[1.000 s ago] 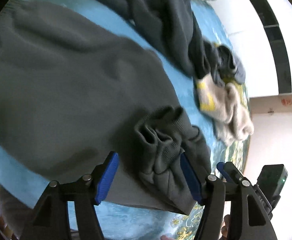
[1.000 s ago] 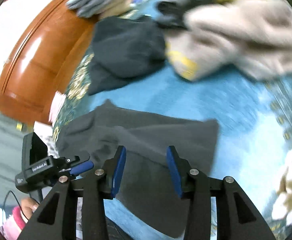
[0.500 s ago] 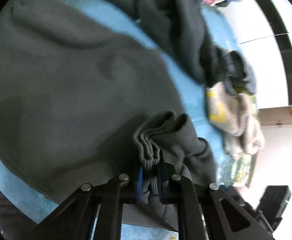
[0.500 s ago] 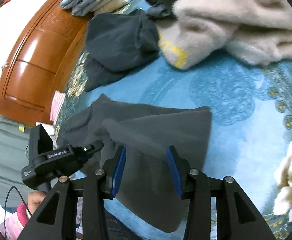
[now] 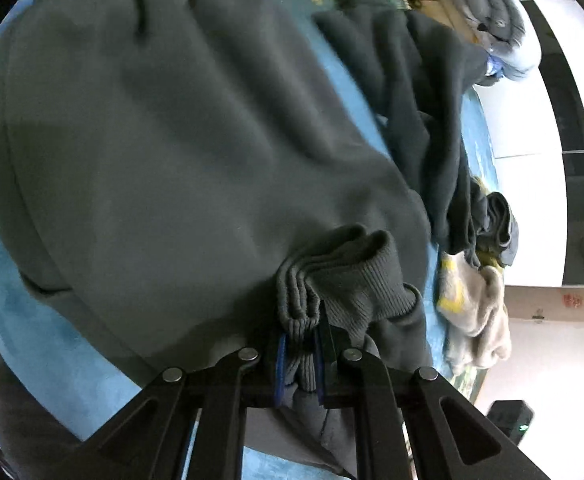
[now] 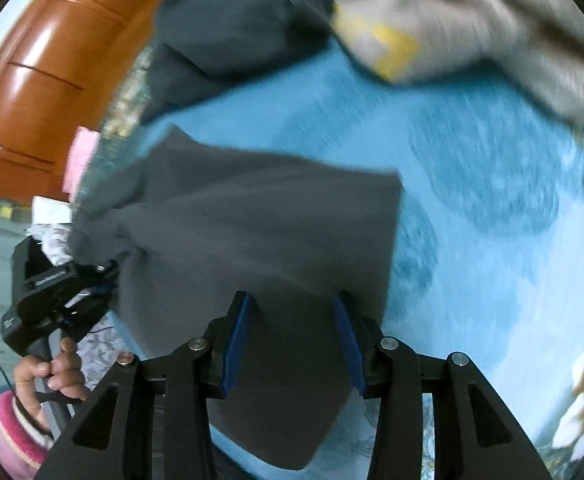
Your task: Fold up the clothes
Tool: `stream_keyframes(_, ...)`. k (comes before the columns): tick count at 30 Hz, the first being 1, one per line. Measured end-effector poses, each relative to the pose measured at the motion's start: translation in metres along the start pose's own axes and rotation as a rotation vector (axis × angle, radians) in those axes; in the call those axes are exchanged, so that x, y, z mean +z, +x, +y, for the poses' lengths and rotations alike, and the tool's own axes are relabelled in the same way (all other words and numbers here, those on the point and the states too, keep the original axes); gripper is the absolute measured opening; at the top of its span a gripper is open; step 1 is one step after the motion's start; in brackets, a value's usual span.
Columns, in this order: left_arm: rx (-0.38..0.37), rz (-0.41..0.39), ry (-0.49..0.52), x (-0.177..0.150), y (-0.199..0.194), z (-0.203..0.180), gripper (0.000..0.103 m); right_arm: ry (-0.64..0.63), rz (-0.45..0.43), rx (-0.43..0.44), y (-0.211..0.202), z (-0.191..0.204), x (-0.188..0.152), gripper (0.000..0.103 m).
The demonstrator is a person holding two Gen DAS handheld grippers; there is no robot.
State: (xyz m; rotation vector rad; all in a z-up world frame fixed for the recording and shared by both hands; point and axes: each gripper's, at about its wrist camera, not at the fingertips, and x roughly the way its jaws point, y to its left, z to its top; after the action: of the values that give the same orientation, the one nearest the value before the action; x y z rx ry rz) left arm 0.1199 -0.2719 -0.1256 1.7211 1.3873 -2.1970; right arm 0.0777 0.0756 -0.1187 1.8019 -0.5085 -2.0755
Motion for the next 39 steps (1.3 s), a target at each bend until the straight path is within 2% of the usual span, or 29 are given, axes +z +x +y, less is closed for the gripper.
stream_keyframes(5,0.045,0.022,0.058,0.005,0.011,-0.004,0.013,0.017,0.018,0.001,0.008,-0.005,0.000,0.044)
stream_keyframes(10,-0.064,0.015,0.057,0.006,-0.014,-0.003,0.014,0.006,0.021,-0.023,0.007,0.000,0.001,0.045)
stream_keyframes(13,-0.129,0.005,0.057,0.007,-0.031,-0.003,0.021,0.034,0.019,-0.013,0.006,-0.003,0.000,0.045)
stream_keyframes(15,-0.163,-0.060,0.066,0.018,-0.054,-0.002,0.030,0.039,0.020,-0.015,0.005,-0.002,0.001,0.045)
stream_keyframes(17,-0.171,-0.141,0.053,0.032,-0.077,0.006,0.052,0.039,0.022,-0.020,0.003,-0.003,0.002,0.045)
stream_keyframes(21,-0.064,-0.295,0.029,0.052,-0.117,0.034,0.059,0.044,0.029,-0.032,0.002,-0.001,0.002,0.045)
stream_keyframes(24,-0.016,-0.314,-0.016,0.060,-0.129,0.069,0.066,0.051,0.037,-0.041,0.003,0.000,0.005,0.045)
stream_keyframes(28,-0.055,-0.253,-0.088,0.068,-0.104,0.101,0.070,0.070,0.046,-0.047,0.002,-0.001,0.006,0.045)
stream_keyframes(33,-0.168,-0.242,-0.230,0.091,-0.075,0.133,0.074,0.098,0.056,-0.053,0.001,-0.002,0.006,0.045)
stream_keyframes(35,-0.193,-0.247,-0.244,0.092,-0.069,0.137,0.077,0.109,0.059,-0.054,0.001,-0.003,0.006,0.045)
stream_keyframes(39,-0.255,-0.275,-0.249,0.093,-0.066,0.136,0.075,0.130,0.062,-0.060,0.001,-0.003,0.007,0.045)
